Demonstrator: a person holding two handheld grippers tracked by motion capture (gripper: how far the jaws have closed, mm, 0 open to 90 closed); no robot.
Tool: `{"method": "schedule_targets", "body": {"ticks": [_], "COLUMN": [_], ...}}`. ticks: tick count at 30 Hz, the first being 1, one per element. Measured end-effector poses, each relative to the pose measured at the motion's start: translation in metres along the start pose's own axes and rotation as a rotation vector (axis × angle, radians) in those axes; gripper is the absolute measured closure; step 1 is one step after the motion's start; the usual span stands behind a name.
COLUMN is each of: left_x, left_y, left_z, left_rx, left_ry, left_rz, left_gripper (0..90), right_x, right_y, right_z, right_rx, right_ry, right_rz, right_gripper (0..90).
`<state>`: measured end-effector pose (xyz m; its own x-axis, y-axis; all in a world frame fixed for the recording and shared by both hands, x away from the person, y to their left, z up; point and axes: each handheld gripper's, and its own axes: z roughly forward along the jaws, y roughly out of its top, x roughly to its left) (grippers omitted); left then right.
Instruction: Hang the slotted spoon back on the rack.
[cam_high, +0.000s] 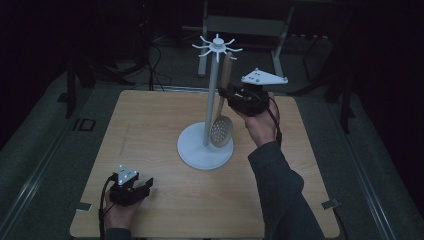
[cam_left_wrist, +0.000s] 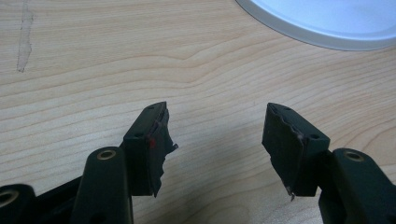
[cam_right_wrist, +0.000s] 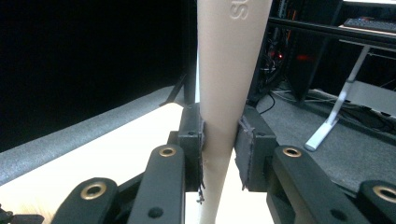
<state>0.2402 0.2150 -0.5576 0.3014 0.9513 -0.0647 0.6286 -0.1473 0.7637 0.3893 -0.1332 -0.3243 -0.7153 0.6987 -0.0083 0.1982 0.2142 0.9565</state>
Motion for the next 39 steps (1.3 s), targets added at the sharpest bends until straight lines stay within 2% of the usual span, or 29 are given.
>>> {"method": "schedule_targets", "body": {"ticks": [13, 21, 28, 35, 36, 37, 38, 39], "left_x": [0.0, 0.0, 0.0, 0.0, 0.0, 0.0, 0.0, 0.001], "left_y": [0.0, 0.0, 0.0, 0.0, 0.0, 0.0, 0.0, 0.0], "left_z": [0.0, 0.0, 0.0, 0.0, 0.0, 0.0, 0.0, 0.0], "left_rx": [-0.001, 0.004, 0.003, 0.002, 0.0, 0.0, -0.001, -0.001], "left_ry": [0.001, 0.0, 0.0, 0.0, 0.001, 0.001, 0.002, 0.003], "left_rz": [0.0, 0.006, 0.004, 0.0, -0.001, -0.001, -0.002, -0.003], "left_gripper": [41.3, 41.3, 41.3, 41.3, 41.3, 41.3, 41.3, 41.3], "right_x": [-0.001, -0.001, -0.001, -0.006, -0.009, -0.009, -0.008, -0.008], "right_y": [-0.005, -0.004, -0.011, -0.02, -0.028, -0.028, -0.041, -0.049], "right_z": [0.0, -0.006, -0.007, -0.016, -0.021, -0.021, -0.027, -0.03], "right_rx": [-0.011, -0.03, -0.016, -0.009, 0.008, 0.008, 0.025, 0.036], "right_ry": [-0.01, -0.009, -0.042, -0.051, -0.061, -0.061, -0.062, -0.065], "right_rz": [-0.003, -0.022, -0.042, -0.027, -0.027, -0.027, -0.008, -0.01], "right_gripper": [72.3, 56.0, 46.4, 44.6, 43.9, 43.9, 43.0, 42.4]}}
